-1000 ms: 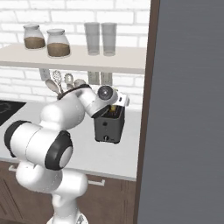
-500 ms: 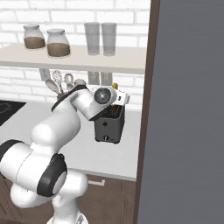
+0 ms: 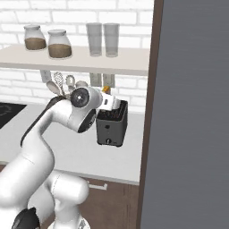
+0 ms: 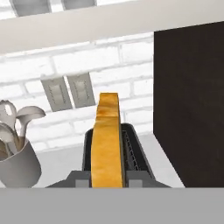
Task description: Start the toaster. Once the lever pops up, take the bread to the plate on the dining counter.
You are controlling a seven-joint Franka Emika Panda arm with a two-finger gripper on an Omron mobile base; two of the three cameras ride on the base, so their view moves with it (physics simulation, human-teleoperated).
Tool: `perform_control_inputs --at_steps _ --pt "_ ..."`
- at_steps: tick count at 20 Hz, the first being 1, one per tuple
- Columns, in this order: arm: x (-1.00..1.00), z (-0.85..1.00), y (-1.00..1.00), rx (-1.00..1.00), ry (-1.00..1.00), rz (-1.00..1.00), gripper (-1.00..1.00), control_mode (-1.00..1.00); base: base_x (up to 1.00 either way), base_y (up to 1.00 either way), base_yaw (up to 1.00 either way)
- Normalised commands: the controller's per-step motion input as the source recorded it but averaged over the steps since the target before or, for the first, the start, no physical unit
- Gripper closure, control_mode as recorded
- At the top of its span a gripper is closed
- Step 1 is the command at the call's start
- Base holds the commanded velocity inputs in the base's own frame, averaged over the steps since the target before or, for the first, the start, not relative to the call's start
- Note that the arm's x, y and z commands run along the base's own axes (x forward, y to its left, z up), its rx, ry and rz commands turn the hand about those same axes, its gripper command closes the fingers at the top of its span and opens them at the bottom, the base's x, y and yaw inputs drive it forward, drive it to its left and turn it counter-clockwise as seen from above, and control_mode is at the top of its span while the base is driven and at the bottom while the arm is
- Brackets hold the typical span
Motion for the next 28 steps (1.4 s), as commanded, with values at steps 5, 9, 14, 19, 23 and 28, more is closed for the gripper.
perform_control_inputs --at_steps 5,9,14,19,23,28 --pt "-0.93 0.63 0.41 0.00 0.25 0.00 1.00 -1.00 0.00 0.00 0.00" --pt "-1.00 0.22 0.36 0.00 0.29 0.00 1.00 -1.00 0.00 0.00 0.00" --pt "-0.97 0.02 0.30 0.00 0.26 0.00 1.00 -1.00 0.00 0.00 0.00" --pt "-0.74 0.03 0.19 0.00 0.20 0.00 1.00 -1.00 0.00 0.00 0.00" --pt "-0.68 0.30 0.03 0.00 0.10 0.00 1.00 -1.00 0.00 0.00 0.00" --pt "-0.65 0.46 0.02 0.00 0.04 0.00 1.00 -1.00 0.00 0.00 0.00"
